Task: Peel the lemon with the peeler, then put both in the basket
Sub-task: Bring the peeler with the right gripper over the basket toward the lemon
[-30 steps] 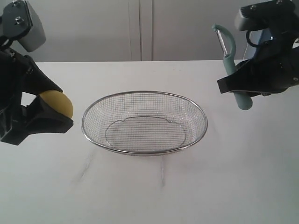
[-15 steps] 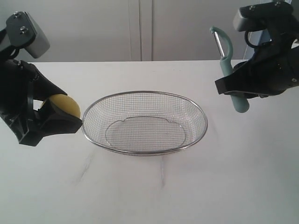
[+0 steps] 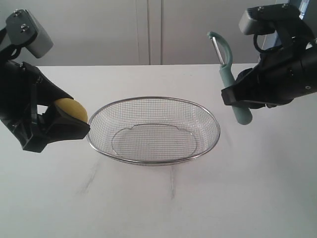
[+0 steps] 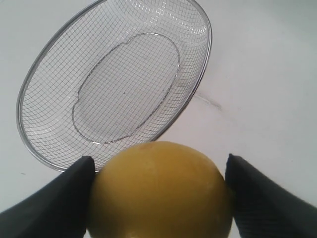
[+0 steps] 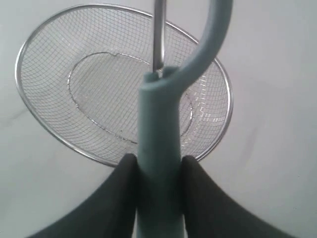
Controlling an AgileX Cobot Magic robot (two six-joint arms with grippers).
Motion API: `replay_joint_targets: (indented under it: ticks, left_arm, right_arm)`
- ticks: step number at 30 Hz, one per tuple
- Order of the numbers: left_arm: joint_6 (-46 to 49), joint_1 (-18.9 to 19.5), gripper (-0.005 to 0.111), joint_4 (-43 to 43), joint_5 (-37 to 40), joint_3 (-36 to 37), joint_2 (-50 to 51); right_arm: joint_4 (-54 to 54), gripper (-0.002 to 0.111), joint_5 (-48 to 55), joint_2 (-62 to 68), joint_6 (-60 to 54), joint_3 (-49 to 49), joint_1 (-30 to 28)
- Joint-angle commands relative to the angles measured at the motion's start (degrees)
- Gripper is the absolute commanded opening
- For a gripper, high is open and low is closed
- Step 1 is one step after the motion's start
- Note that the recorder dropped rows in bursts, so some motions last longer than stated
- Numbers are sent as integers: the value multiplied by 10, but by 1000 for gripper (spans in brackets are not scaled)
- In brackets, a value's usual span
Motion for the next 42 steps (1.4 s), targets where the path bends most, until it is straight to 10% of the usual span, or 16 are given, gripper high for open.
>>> replay_joint_targets:
  ticks: [1, 42]
  left_arm:
    - [-3, 2, 0, -15, -1, 2, -6]
    - [25, 2, 0, -135, 4, 2, -6]
  right_arm:
    - [60, 0, 23, -2, -75, -5, 0]
    - [167, 0, -23, 115, -247, -6, 135]
